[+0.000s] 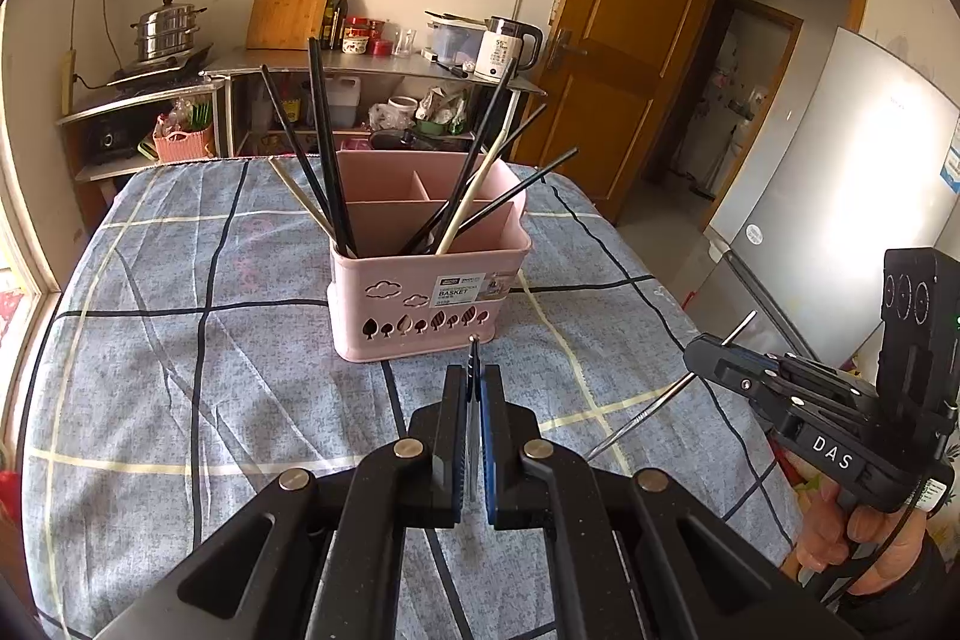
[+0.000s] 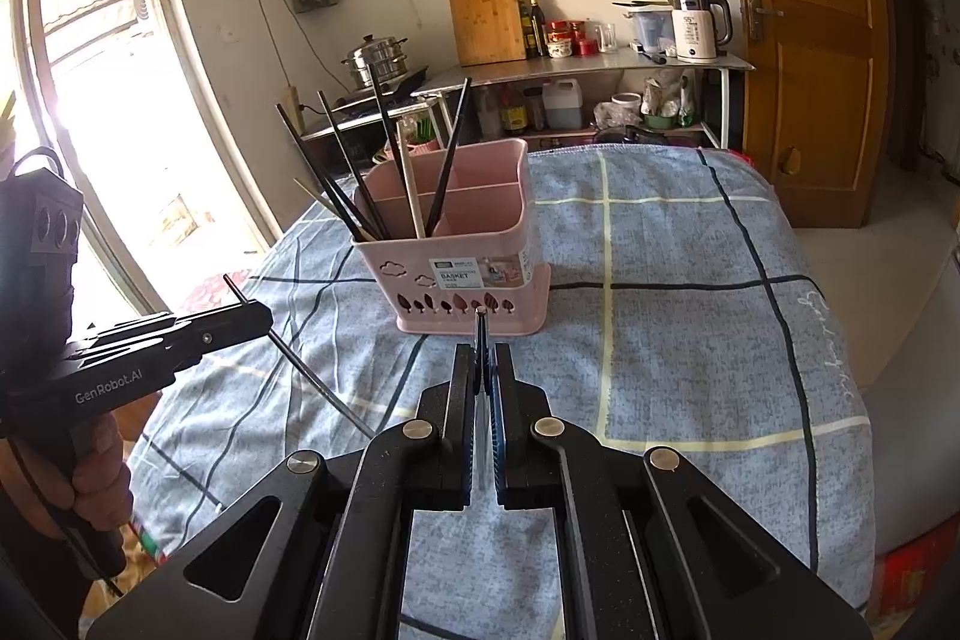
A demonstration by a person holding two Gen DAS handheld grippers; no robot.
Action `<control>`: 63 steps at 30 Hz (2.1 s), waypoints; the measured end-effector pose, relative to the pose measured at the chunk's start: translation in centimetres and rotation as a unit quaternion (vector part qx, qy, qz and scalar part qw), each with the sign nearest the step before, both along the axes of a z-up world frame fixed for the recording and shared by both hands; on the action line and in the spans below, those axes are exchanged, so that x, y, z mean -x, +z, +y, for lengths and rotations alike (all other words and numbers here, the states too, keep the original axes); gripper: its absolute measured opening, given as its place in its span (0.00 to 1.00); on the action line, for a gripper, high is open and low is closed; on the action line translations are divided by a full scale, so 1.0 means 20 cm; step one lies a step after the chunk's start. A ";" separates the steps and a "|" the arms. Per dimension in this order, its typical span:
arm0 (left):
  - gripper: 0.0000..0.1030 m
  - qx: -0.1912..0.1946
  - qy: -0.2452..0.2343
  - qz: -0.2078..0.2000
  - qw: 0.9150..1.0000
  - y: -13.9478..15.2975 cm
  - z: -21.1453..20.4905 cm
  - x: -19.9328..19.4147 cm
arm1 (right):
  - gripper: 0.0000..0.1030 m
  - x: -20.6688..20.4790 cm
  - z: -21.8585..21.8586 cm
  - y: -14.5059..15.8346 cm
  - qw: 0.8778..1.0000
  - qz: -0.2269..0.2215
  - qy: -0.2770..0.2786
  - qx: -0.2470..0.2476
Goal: Organize utensils
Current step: 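Lift the metal chopstick with the left tool to the basket while the right tool carries its metal chopstick, then lower the metal chopstick into the basket with the left tool while the right tool lowers its chopstick inside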
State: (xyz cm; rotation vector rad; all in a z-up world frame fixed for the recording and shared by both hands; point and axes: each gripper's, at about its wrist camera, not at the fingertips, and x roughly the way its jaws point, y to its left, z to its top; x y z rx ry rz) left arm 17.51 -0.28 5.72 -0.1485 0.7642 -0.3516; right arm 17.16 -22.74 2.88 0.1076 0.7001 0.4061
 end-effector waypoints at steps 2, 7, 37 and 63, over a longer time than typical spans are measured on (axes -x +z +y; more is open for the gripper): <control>0.04 0.003 0.000 -0.003 1.000 0.02 0.01 0.01 | 0.04 0.00 0.00 0.02 1.000 -0.004 0.002 -0.003; 0.04 0.005 0.006 -0.013 1.000 0.08 0.06 0.00 | 0.04 -0.03 0.03 0.07 1.000 -0.013 0.007 -0.009; 0.04 0.019 0.053 -0.065 0.996 0.49 0.26 -0.54 | 0.04 -0.48 0.33 0.36 0.995 -0.082 0.015 -0.054; 0.04 0.029 0.051 -0.041 0.997 0.32 0.27 -0.65 | 0.04 -0.57 0.37 0.29 0.995 -0.087 -0.003 -0.049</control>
